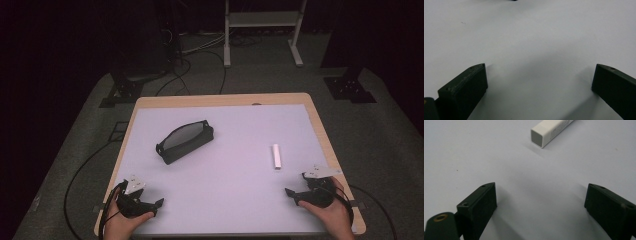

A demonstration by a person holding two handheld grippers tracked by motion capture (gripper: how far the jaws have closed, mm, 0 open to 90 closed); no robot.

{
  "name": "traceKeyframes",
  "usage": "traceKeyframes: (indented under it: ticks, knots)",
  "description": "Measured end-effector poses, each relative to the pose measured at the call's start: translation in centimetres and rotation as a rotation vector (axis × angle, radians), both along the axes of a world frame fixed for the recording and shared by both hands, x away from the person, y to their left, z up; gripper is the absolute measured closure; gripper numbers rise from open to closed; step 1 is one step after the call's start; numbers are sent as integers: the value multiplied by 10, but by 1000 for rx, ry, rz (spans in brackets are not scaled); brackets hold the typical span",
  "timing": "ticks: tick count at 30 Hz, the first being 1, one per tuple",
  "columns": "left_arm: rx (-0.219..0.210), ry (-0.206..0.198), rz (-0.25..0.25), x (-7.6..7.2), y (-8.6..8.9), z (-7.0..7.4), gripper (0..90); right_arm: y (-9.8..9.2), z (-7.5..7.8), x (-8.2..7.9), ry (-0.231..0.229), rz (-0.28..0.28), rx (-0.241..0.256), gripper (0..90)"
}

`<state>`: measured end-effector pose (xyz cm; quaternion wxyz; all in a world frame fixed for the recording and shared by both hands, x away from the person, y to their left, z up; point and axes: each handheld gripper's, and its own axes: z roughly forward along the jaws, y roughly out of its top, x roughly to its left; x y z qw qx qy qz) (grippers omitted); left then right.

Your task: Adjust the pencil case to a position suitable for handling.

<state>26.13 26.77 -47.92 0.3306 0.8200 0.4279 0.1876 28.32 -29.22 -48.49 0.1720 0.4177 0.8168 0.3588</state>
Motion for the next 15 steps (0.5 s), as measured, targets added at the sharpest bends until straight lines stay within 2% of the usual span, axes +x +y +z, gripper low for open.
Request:
traceKeyframes:
  ticks: [7,15]
  knots:
    - [5,1,-5,0,0,1,2,0,0,0,1,0,0,97]
    - [-16,-18,-35,-1,2,4,146,0,0,0,0,-1,0,98]
